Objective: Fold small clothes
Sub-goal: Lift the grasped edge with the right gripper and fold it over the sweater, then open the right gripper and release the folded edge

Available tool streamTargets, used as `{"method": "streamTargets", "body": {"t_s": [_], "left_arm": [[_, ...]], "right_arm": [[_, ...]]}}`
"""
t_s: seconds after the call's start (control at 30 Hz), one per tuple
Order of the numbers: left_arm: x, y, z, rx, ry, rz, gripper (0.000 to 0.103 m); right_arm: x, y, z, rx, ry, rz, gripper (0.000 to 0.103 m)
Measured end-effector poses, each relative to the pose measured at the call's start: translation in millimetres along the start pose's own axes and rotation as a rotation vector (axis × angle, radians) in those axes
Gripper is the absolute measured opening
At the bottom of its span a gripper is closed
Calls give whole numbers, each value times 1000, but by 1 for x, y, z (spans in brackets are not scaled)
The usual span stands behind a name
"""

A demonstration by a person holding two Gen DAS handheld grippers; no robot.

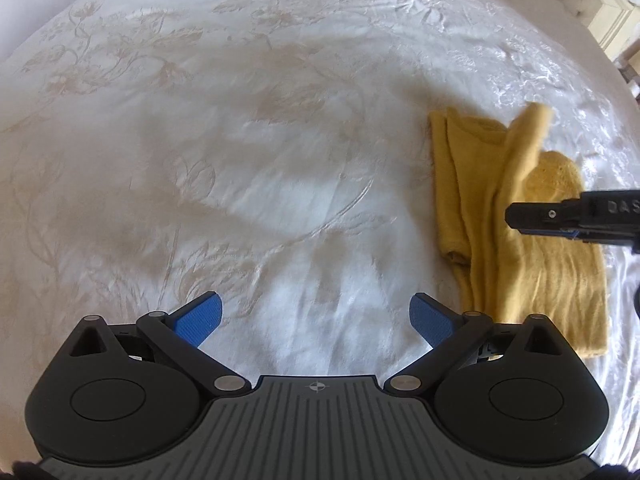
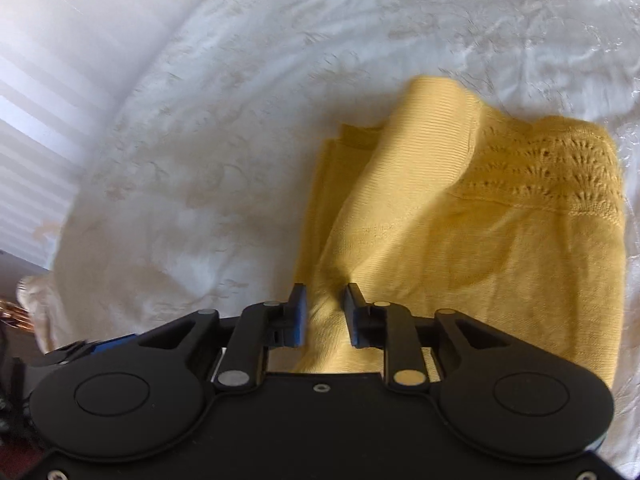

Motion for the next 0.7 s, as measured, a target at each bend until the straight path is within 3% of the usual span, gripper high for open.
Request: {"method": "streamTargets", "body": {"t_s": [0.03,0.07,0.33,0.53,0.7], "left_arm": [[-1,4,-2,-1,-8,-6,102],[-2,8,-6,-1,-17,-10,102],[-26,49,-52,-8,-120,-32,102],[-49,71,-107,-38,-246,-43,101],[-75,78,-137,-52,-320,37,101]], "right_arm": [[7,1,1,-1,21,-19,49],[14,1,1,-1,30,-34,50],[63,-15,-30,-29,-47,-93,50],[79,-32,-47,-42,-71,-96,51],[70,-47,-23,141,-40,-49,55]]}}
Point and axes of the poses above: each gripper's, at about its wrist camera, not at the fingertips, and x roughly against the way its jaws point, z to its left, y to its top, the point moved 8 cm from there along -x, roughly the way its jaws point, and after that the axes turned 12 degrees about -z, right-handed, at the moved point
